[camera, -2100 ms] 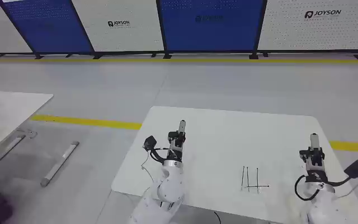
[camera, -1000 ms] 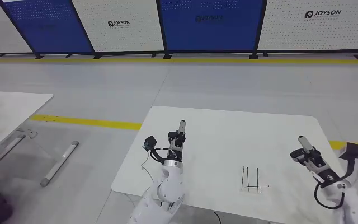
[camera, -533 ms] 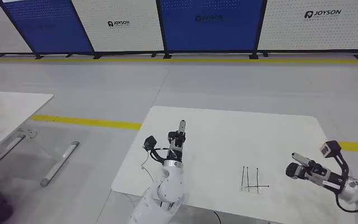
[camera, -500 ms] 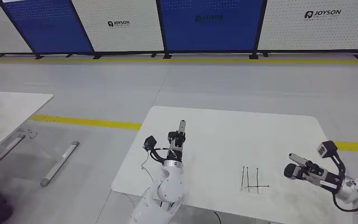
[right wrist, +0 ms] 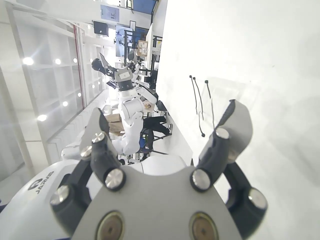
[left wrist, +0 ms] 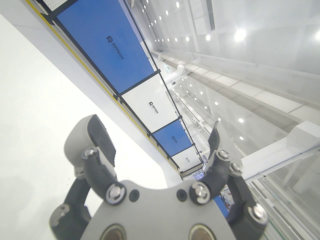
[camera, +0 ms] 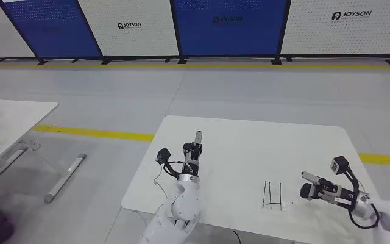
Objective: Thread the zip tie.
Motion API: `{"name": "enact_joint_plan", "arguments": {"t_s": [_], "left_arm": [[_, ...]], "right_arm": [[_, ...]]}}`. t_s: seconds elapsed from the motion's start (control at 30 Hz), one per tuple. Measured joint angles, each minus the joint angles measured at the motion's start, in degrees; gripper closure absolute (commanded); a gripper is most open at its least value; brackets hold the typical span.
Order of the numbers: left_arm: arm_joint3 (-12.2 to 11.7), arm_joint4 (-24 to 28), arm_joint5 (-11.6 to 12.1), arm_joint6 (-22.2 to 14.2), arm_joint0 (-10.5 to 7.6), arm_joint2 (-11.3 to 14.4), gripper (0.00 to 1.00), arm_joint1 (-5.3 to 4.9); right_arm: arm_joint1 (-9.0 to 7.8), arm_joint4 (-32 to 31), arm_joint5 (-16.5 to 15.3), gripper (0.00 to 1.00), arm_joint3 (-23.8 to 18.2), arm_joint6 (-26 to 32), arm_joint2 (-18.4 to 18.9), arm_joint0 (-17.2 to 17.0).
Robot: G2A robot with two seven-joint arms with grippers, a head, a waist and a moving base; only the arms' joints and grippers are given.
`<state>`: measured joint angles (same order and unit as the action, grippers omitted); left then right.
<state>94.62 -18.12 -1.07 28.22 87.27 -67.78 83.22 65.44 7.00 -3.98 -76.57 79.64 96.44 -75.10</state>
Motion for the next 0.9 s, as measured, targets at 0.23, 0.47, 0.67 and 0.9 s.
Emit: {"name": "enact_joint_plan", "arguments": {"t_s": [0.23, 0.47, 0.67, 0.9], "left_arm": [[0.0, 0.0, 0.0, 0.0, 0.0, 0.0, 0.0, 0.0], [0.0, 0.0, 0.0, 0.0, 0.0, 0.0, 0.0, 0.0], [0.0, 0.0, 0.0, 0.0, 0.0, 0.0, 0.0, 0.0], [0.0, 0.0, 0.0, 0.0, 0.0, 0.0, 0.0, 0.0]], "right_arm": [[-1.6, -0.12, -4.17, 0.0, -4.14, 0.0, -3.39, -2.97], [-7.56, 1.07, -4.49, 0.0, -6.56, 0.0, -5.76, -5.17], [-9.27, -1.65, -3.45, 0.0, -6.65, 0.0, -7.44, -4.99], [-9.24, -1.61, -3.48, 0.0, -6.65, 0.0, -7.4, -5.0]]}}
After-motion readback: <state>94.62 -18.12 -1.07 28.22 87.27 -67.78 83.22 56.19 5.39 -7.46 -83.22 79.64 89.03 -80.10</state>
